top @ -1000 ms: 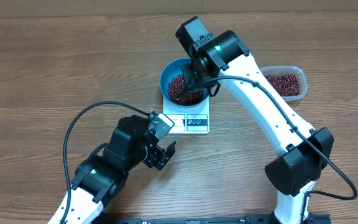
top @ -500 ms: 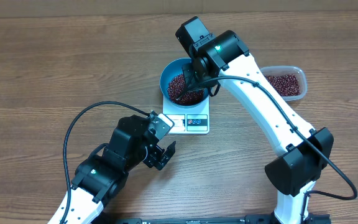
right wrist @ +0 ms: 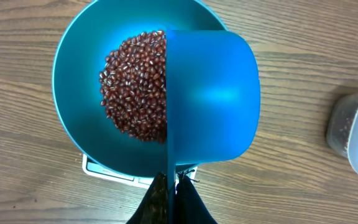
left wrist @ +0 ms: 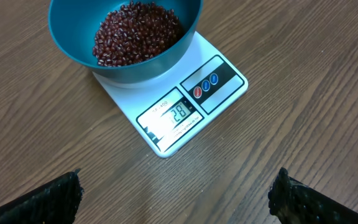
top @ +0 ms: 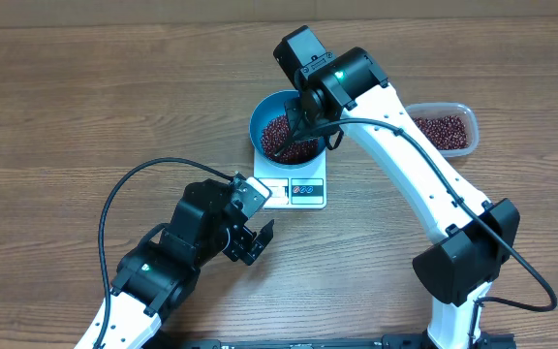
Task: Scoop item into bowl and weigh 150g on scale
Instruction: 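Tip the scoop with the right gripper to pour beans into the bowl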
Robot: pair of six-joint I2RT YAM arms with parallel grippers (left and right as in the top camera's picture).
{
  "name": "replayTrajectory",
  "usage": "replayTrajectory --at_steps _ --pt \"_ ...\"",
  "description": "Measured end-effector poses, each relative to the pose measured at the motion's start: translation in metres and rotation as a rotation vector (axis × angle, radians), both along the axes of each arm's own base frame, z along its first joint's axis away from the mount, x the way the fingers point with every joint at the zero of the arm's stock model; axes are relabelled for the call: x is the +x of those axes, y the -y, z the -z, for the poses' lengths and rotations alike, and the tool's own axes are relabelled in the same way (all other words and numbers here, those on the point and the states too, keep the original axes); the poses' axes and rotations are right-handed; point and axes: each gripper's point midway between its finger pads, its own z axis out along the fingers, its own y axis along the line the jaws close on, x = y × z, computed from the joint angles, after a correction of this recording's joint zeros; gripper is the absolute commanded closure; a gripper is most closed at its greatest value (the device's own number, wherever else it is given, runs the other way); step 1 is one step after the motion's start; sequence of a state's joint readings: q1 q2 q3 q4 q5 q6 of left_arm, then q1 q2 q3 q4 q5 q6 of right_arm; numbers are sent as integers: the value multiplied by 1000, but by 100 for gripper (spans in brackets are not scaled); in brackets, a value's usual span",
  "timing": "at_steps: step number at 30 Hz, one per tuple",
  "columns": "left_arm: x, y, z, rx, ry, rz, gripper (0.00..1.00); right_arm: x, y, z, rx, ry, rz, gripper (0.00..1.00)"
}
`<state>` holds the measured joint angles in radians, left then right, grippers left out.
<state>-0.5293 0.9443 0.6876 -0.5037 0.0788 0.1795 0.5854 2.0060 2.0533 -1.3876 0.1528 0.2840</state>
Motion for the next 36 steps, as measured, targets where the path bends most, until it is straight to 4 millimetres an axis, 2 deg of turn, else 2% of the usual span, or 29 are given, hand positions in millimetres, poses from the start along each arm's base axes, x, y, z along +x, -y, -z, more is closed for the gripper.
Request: replayTrajectory --at_steps 36 --pt "0 0 0 0 0 0 0 -2 -3 -1 -37 25 -13 96"
